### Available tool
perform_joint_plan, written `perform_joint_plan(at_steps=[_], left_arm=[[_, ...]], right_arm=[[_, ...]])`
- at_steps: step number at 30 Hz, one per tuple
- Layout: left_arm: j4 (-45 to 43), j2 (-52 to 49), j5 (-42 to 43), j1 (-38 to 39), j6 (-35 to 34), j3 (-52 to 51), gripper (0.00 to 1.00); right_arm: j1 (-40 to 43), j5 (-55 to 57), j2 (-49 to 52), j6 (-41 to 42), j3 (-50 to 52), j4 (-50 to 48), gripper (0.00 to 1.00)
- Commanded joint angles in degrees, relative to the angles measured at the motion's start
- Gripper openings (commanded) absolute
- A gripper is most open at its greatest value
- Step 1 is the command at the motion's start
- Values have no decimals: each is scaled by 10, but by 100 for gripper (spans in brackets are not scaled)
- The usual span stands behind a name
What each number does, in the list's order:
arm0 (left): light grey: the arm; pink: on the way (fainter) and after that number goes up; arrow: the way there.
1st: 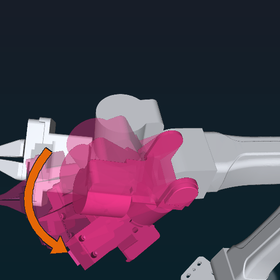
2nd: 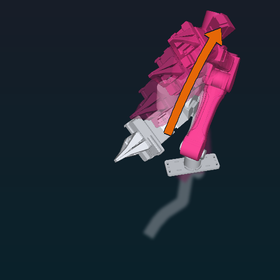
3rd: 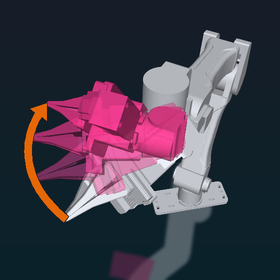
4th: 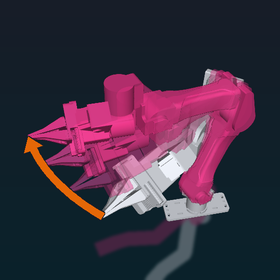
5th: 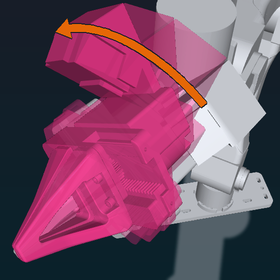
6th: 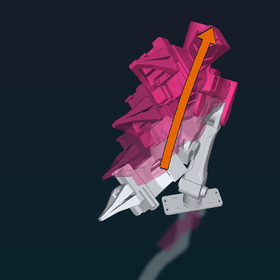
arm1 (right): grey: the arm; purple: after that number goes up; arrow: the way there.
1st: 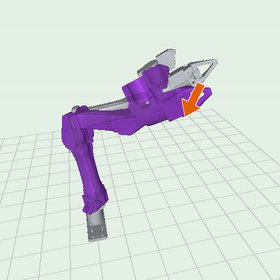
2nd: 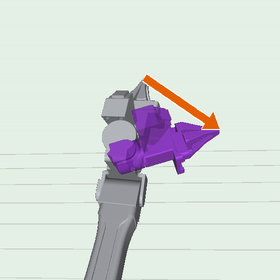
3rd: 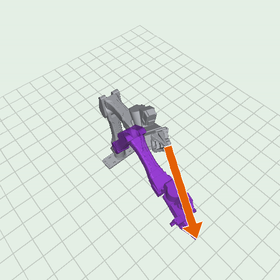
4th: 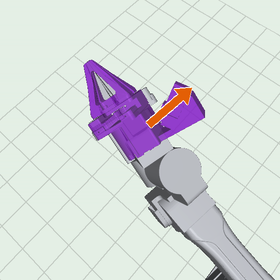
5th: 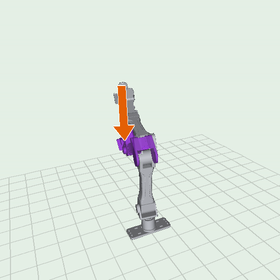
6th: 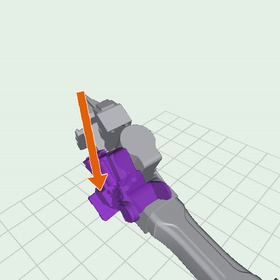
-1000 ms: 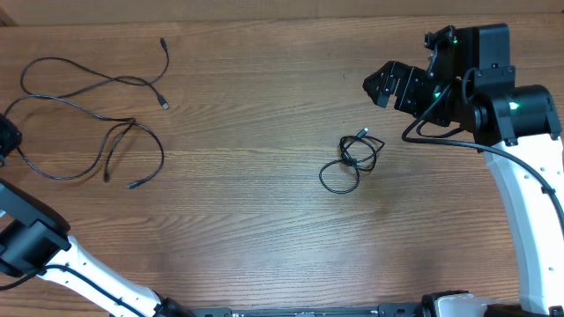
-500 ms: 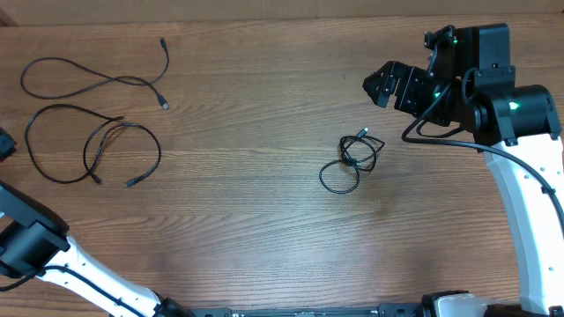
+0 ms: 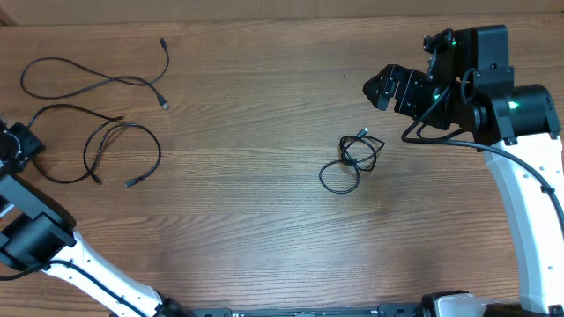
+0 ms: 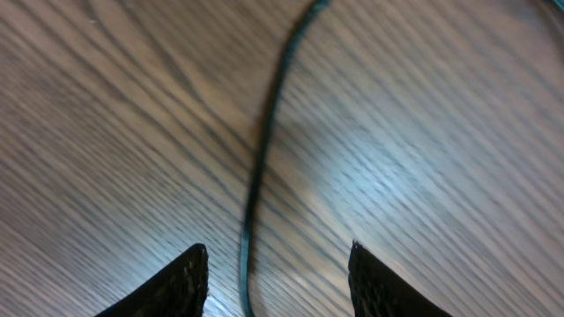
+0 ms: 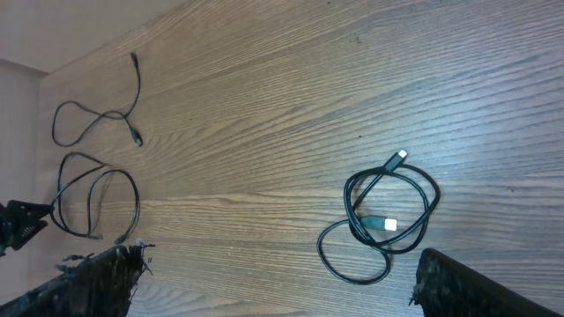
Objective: Untangle cables
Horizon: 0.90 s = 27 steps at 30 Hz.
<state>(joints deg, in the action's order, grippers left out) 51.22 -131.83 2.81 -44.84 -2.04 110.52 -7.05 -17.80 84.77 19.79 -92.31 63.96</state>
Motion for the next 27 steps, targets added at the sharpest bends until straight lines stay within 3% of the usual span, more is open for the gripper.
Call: perform_joint_plan(at_steps=[1, 8, 16, 17, 21, 27], left_arm=[[-28, -1, -48, -6, -18, -27, 52], [-90, -1, -49, -11, -18, -78, 51], [-144, -1, -49, -18, -17, -122, 40], [-152, -1, -49, -18, -13, -127, 36], [-172, -1, -49, -19, 20, -130, 4], [-189, 0, -62, -23, 38, -103, 4]], right_arm=[[3, -3, 2, -3, -10, -3, 100], [3, -3, 2, -3, -10, -4, 100], [3, -3, 2, 2, -10, -3, 100], [3, -3, 2, 3, -10, -3, 100], [3, -3, 2, 10, -10, -3, 100], [3, -3, 2, 12, -10, -3, 100]])
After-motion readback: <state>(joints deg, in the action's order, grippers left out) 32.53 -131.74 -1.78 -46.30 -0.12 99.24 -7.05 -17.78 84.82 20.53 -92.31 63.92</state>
